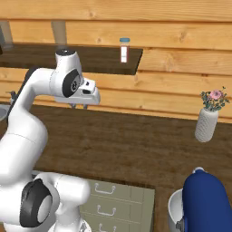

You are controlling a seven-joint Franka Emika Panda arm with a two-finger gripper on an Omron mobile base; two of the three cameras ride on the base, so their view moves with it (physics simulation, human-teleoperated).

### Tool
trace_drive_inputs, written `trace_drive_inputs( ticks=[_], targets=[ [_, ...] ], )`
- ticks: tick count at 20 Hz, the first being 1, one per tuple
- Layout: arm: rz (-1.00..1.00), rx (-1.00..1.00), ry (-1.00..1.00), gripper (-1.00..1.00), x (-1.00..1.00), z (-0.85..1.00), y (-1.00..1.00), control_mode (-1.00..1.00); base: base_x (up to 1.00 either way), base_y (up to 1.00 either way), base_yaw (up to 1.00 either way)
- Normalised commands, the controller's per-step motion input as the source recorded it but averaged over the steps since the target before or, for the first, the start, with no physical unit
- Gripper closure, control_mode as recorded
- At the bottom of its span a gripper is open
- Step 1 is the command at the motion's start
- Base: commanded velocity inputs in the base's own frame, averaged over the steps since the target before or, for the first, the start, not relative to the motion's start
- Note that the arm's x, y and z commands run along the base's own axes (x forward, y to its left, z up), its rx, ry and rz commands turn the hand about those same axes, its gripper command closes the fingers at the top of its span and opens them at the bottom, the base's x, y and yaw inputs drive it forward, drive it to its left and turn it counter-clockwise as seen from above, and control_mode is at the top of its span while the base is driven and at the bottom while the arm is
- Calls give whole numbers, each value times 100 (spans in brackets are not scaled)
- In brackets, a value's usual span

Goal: Navigate to the electric kettle.

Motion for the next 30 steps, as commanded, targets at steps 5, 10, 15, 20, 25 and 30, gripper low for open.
trace_drive_inputs(
  ticks=[5,10,15,20,25,30],
  targets=[
    [0,0,1,-100,-59,-17,0,-100,0,0,0],
    [1,0,1,-100,-96,-45,0,-100,0,0,0],
    [11,-1,0,-100,-65,-40,0,100,-14,0,7],
    [0,0,0,-100,0,0,0,100,-34,26,58],
    [0,0,0,-100,0,0,0,100,-1,62,74],
    [0,0,0,-100,0,0,0,100,11,74,73]
  ],
)
